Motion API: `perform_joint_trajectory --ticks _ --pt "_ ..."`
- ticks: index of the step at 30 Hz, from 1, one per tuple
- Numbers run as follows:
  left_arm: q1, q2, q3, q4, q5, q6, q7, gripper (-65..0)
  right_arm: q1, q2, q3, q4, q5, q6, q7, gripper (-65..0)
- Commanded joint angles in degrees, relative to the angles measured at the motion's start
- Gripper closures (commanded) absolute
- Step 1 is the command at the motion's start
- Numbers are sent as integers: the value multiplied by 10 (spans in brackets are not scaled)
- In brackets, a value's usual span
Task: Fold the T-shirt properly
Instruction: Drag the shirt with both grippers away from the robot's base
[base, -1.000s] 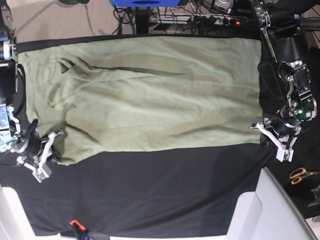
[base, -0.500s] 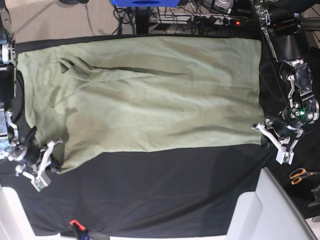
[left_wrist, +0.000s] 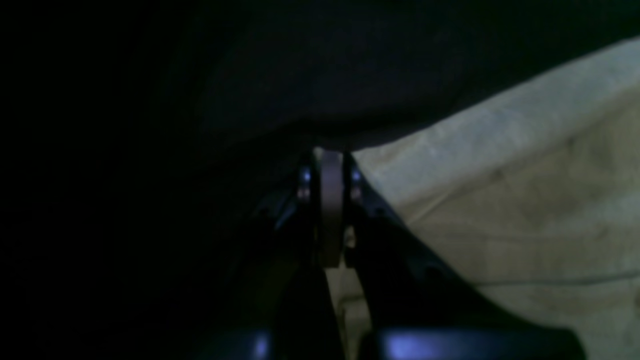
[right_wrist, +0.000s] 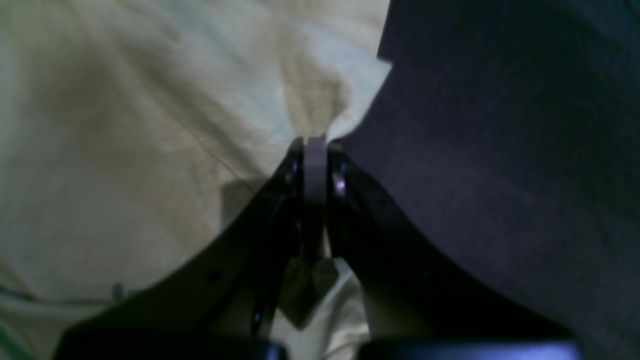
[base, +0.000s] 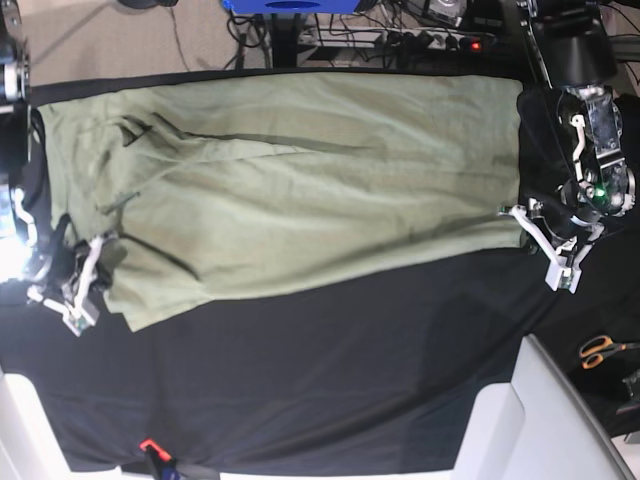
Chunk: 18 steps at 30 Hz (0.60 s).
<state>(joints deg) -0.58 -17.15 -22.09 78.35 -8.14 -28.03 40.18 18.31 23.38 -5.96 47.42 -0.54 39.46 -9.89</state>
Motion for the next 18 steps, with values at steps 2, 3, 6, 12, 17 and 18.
perform_joint_trajectory --ticks 2,3,6,12,17,18 --pt "1 -11 -3 28 -8 0 -6 0 4 12 4 47 8 0 -12 -2" --pt "6 -11 -3 35 -8 0 -5 0 -3 17 4 65 8 0 -31 -2" --pt "25 -17 -3 53 -8 -1 -5 0 -19 21 4 103 8 1 -63 -3" --pt "55 -28 -4 63 -8 -1 -5 0 -55 23 4 164 8 1 -102 -3" --pt "70 -47 -4 63 -9 -16 -5 0 -84 23 37 201 8 2 -116 -5" --pt "71 -49 -5 63 -9 -26 -5 0 -86 23 41 203 8 2 -116 -5"
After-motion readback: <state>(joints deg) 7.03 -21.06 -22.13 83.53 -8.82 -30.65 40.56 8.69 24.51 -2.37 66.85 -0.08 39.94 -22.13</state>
